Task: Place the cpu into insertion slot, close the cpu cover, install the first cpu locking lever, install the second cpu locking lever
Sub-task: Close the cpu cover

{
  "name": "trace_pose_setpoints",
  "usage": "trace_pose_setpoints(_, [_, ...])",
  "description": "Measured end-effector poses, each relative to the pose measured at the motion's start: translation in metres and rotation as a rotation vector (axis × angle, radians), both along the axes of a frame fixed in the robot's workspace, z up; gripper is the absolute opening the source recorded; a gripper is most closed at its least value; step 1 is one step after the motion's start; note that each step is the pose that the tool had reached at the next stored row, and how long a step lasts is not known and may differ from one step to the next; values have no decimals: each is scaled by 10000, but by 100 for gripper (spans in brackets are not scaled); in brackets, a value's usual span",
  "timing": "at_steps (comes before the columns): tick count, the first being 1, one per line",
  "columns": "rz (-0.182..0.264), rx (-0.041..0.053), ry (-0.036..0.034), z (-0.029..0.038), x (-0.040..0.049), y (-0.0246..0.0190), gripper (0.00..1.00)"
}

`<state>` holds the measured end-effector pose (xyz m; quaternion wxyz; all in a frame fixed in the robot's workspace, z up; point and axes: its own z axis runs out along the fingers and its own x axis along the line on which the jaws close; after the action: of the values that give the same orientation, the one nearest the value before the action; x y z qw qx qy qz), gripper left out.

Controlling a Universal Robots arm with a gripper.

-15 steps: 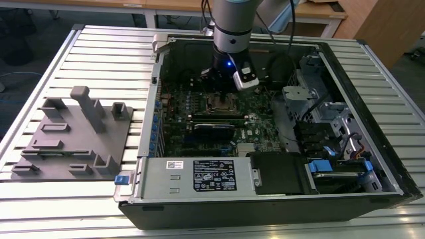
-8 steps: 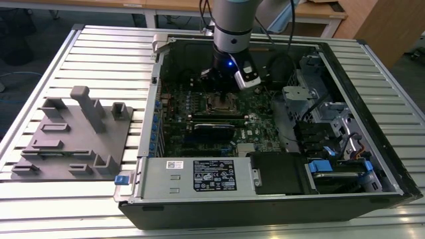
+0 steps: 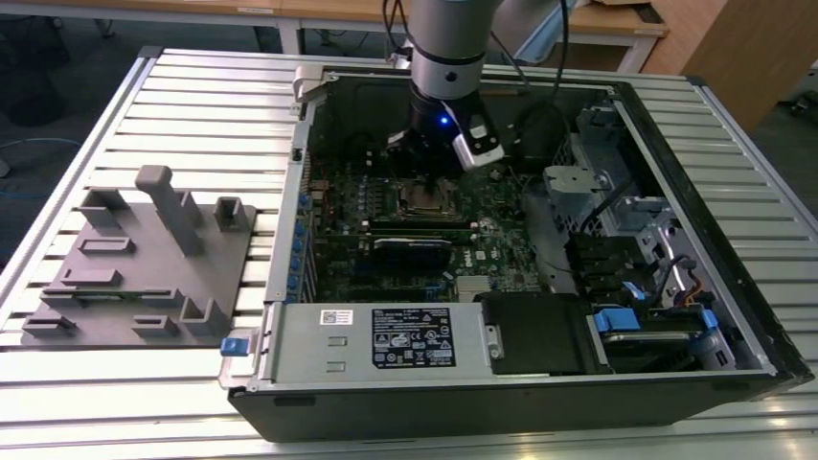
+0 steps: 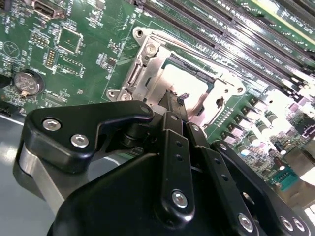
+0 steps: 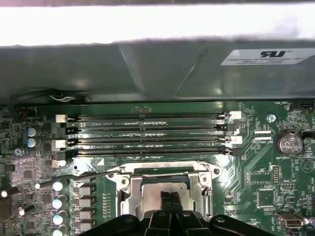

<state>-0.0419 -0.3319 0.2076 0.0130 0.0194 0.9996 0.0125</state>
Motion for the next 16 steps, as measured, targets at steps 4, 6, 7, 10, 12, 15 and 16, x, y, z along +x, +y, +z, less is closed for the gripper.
trace_pose_setpoints(4, [64,-1,-90,-1,-6,0,10])
trace_pose_setpoints(6, [73,-2,-92,-2,-21,-1,10])
trace_pose_setpoints(7, [76,-2,-93,-2,-32,-1,10])
trace_pose_setpoints(10, [82,-2,-98,-3,-71,-1,10])
trace_pose_setpoints(12, [82,-2,-103,-4,-97,-1,10])
trace_pose_setpoints(15, [82,-2,-110,-5,-144,-1,10])
trace_pose_setpoints(16, [83,-3,-112,-6,-160,-1,10])
